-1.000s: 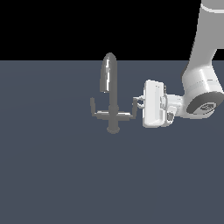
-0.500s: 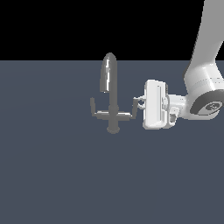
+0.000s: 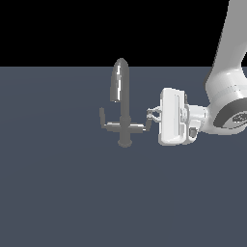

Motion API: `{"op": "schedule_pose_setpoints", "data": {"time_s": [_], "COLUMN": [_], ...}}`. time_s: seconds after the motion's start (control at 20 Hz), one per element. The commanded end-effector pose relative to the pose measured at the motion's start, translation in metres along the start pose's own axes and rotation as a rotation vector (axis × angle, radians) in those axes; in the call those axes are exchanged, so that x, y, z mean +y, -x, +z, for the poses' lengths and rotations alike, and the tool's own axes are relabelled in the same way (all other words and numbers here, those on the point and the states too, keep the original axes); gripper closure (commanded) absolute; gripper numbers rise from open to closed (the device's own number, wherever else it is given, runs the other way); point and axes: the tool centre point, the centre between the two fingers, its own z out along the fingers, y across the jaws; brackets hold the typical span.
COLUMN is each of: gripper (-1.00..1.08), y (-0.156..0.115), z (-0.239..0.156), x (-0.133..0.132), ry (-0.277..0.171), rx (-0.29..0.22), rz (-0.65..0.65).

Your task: Turn on the faucet by rotating a designated handle.

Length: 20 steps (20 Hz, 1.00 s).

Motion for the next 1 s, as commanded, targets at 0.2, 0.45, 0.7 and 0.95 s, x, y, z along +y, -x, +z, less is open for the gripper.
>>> {"op": "schedule_pose_setpoints", "data": {"time_s": [0.2, 0.45, 0.7, 0.95], "gripper": [1.08, 1.08, 1.08, 1.08], "y": [0.011, 0.02, 0.018, 0.008], "z": [0.001, 0.001, 0.0, -0.001], "x": [0.021, 0.039, 0.037, 0.07], "ry": [0.0, 0.0, 0.002, 0.001], "rx": [-0.006, -0.009, -0.002, -0.007], "rz": [0.003, 0.003, -0.021, -0.007]}}
